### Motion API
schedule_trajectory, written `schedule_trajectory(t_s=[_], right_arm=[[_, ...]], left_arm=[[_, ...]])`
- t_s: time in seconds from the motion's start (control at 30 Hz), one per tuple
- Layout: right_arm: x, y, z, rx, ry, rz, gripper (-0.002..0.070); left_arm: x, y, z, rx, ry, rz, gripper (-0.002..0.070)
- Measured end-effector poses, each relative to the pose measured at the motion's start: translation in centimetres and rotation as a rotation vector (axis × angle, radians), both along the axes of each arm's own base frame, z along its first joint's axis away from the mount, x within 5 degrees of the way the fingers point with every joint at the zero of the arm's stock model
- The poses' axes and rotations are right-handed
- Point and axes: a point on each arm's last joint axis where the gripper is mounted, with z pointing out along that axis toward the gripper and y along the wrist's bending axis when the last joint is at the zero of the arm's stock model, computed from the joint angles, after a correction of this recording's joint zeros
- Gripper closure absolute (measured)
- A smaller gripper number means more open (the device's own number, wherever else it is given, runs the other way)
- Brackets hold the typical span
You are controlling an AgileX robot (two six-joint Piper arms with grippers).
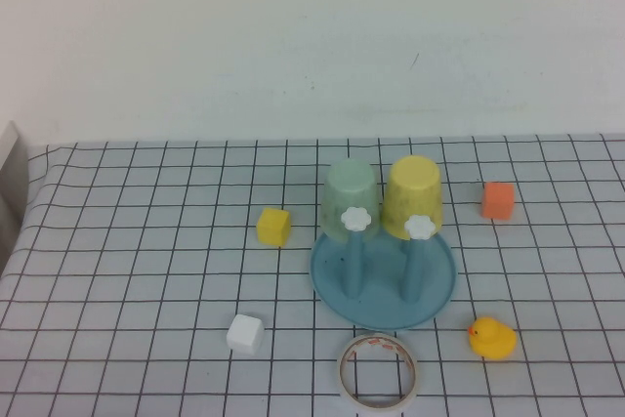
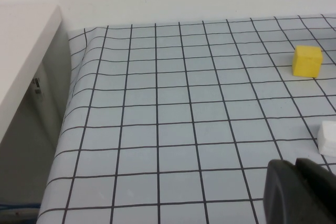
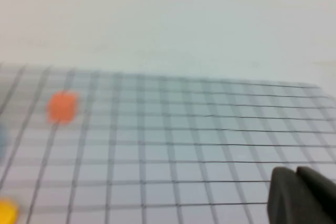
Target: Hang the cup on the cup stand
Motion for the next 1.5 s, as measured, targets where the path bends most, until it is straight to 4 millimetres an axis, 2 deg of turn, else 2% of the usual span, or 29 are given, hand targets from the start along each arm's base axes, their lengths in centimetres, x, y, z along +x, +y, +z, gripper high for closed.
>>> schedule_trajectory(t_s=[0.13, 0.33, 0.53, 0.67, 0.8, 0.97, 1.27, 1.5], right_arm=[[-0.4, -0.3, 0.3, 0.073, -0.058, -0.129, 0.0678], [-0.5, -0.4, 0.4, 0.097, -0.08, -0.175, 0.0678], [0.1, -0.1, 0.9, 0.037, -0.198, -0.113, 0.0678], [1.0, 0.7, 0.4, -0.19, -0.312, 0.004, 0.0678], [1.3, 1.0, -0.5, -0.141, -0.333, 0.038, 0.0678], [1.6, 1.2, -1.8, -0.04, -0.31, 0.049, 0.0678], [1.7, 1.2, -4.2, -0.031, -0.099, 0.052, 0.0678], [1.6, 1.3, -6.2, 0.075, 0.024, 0.045, 0.0678]], left_arm=[[0.0, 0.0, 0.0, 0.0, 0.0, 0.0, 0.0676], [0.0, 0.0, 0.0, -0.001, 0.0, 0.0, 0.0676], [0.0, 0.0, 0.0, -0.001, 0.0, 0.0, 0.0676], [0.0, 0.0, 0.0, -0.003, 0.0, 0.001, 0.0676], [0.0, 0.0, 0.0, -0.003, 0.0, 0.001, 0.0676], [0.0, 0.0, 0.0, -0.003, 0.0, 0.001, 0.0676], [0.0, 0.0, 0.0, -0.003, 0.0, 0.001, 0.0676], [0.0, 0.0, 0.0, -0.003, 0.0, 0.001, 0.0676]])
